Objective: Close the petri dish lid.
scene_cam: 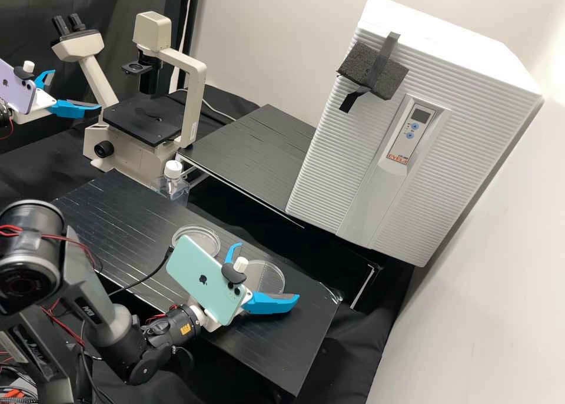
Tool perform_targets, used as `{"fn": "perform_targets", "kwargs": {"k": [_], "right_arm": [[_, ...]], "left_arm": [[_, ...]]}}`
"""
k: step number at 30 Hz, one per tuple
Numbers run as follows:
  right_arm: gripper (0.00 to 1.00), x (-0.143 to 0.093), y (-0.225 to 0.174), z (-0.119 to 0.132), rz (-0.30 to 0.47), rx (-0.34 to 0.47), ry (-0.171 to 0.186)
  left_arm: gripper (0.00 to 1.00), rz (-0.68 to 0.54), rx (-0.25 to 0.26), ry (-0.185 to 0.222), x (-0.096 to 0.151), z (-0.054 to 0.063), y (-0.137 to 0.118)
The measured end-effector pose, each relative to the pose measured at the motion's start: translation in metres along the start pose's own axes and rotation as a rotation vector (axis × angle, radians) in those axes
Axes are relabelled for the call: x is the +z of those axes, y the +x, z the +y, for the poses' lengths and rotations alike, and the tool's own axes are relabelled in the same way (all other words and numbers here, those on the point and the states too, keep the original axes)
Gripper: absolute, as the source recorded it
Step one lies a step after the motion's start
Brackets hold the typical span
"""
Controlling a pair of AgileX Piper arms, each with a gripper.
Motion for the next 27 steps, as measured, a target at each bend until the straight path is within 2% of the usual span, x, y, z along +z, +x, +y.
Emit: {"fn": "perform_targets", "kwargs": {"k": [4,8,12,20,22,27], "right_arm": [[1.00,0.000,-0.003,0.006,-0.005,0.040,0.017],[1.00,0.000,-0.003,0.007,-0.006,0.041,0.017],[1.00,0.000,-0.001,0.002,0.000,0.010,0.022],[1.00,0.003,0.005,-0.012,-0.011,-0.067,0.001],[1.00,0.005,0.006,-0.012,-0.013,-0.069,-0.006],[1.00,0.007,0.007,-0.012,-0.021,-0.060,0.006]], "left_arm": [[1.00,0.000,0.000,0.000,0.000,0.000,0.000],[1.00,0.000,0.000,0.000,0.000,0.000,0.000],[1.00,0.000,0.000,0.000,0.000,0.000,0.000],[1.00,0.000,0.000,0.000,0.000,0.000,0.000],[1.00,0.000,0.000,0.000,0.000,0.000,0.000],[1.00,0.000,0.000,0.000,0.000,0.000,0.000]]}}
